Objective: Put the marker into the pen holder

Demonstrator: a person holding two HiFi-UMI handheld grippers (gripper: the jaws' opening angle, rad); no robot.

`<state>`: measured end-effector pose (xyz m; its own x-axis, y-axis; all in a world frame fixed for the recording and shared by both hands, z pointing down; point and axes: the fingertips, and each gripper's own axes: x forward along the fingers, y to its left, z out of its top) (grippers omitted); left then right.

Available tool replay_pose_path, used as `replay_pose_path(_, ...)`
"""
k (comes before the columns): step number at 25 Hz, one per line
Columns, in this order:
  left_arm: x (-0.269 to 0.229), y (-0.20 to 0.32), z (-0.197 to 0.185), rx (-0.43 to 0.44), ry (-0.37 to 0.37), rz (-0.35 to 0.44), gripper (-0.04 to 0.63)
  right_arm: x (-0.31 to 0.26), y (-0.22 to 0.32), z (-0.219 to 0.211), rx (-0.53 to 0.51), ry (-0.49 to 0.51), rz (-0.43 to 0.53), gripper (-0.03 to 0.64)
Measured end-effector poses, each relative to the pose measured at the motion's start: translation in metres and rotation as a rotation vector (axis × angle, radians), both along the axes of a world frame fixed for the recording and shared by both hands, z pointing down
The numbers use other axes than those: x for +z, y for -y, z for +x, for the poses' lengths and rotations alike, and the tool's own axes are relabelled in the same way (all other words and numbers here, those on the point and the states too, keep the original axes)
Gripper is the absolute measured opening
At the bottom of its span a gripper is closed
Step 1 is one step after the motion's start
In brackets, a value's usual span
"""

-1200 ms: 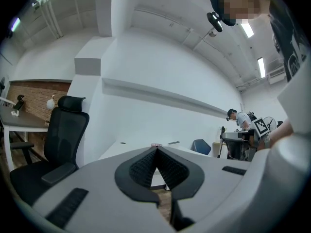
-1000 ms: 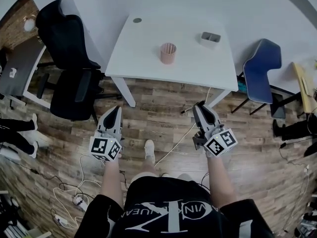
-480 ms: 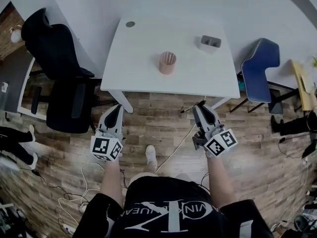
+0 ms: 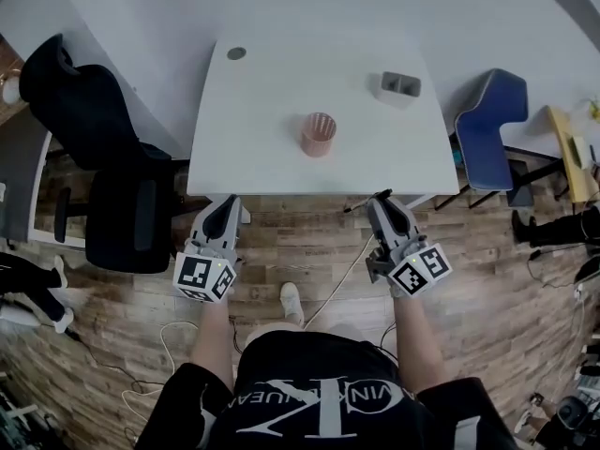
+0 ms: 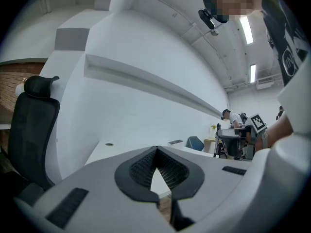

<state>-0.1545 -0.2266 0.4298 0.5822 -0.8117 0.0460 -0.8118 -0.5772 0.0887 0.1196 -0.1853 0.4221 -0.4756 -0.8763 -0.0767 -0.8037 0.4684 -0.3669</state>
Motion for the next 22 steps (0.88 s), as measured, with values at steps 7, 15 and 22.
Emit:
replay_pose_path(7,0.009,0.029,0.006,0.054,-0.007,-0.012,0.014,0.004,0.027,-0.009,0.019,0.007,0.002,0.058)
replay_pose_path(15,0.015,0.05,0.012,0.069,-0.028,-0.035,0.014,-0.002,0.056,-0.013,0.018,0.036,0.018,0.057)
replay_pose_path(22,0.02,0.079,0.023,0.061,-0.025,-0.039,0.014,-0.005,0.091,-0.01,-0.018,0.038,0.026,0.058)
